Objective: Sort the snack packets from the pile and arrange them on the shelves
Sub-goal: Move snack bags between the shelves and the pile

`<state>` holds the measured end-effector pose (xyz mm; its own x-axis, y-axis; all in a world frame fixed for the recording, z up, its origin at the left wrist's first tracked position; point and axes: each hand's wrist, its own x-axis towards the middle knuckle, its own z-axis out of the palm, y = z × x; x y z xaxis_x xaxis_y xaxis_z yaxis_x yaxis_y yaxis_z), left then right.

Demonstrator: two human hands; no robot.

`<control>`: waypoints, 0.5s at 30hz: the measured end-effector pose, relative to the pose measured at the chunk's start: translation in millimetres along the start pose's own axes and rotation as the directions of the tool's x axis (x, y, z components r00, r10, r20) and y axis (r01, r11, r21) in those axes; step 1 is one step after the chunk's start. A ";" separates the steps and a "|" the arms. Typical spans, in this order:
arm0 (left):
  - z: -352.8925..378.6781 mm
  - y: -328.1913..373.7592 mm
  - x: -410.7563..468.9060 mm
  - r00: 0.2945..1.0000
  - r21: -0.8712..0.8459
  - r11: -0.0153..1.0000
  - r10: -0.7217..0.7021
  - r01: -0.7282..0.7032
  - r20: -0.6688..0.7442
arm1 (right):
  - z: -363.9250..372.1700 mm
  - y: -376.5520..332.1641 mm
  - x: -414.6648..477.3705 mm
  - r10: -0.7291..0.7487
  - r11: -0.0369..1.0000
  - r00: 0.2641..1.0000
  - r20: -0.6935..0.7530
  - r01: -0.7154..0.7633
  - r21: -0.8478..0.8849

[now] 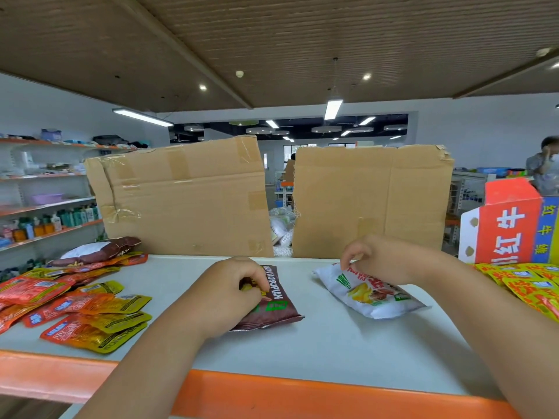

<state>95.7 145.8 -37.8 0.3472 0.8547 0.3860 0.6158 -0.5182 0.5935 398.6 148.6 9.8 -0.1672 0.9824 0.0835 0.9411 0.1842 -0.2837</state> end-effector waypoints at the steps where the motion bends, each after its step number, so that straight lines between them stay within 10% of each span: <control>1: 0.4 1.8 -0.4 1.000 0.011 1.000 -0.001 0.001 -0.008 | -1.1 1.2 -0.2 0.006 1.000 1.000 -0.022 -0.006 0.002; 12: 1.7 16.9 1.5 0.992 -0.027 0.992 -0.121 0.122 0.030 | -11.0 12.7 -3.8 0.148 0.988 0.989 -0.010 -0.147 0.051; 15: 6.3 37.0 8.0 0.987 0.214 0.972 -0.120 0.095 0.106 | -0.1 1.1 -7.1 0.087 0.995 0.986 0.139 -0.081 -0.053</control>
<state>125.7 133.7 -17.1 0.3441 0.9091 0.2349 0.7828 -0.4159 0.4629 400.9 141.8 8.9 -0.1235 0.9895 -0.0752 0.9658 0.1024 -0.2384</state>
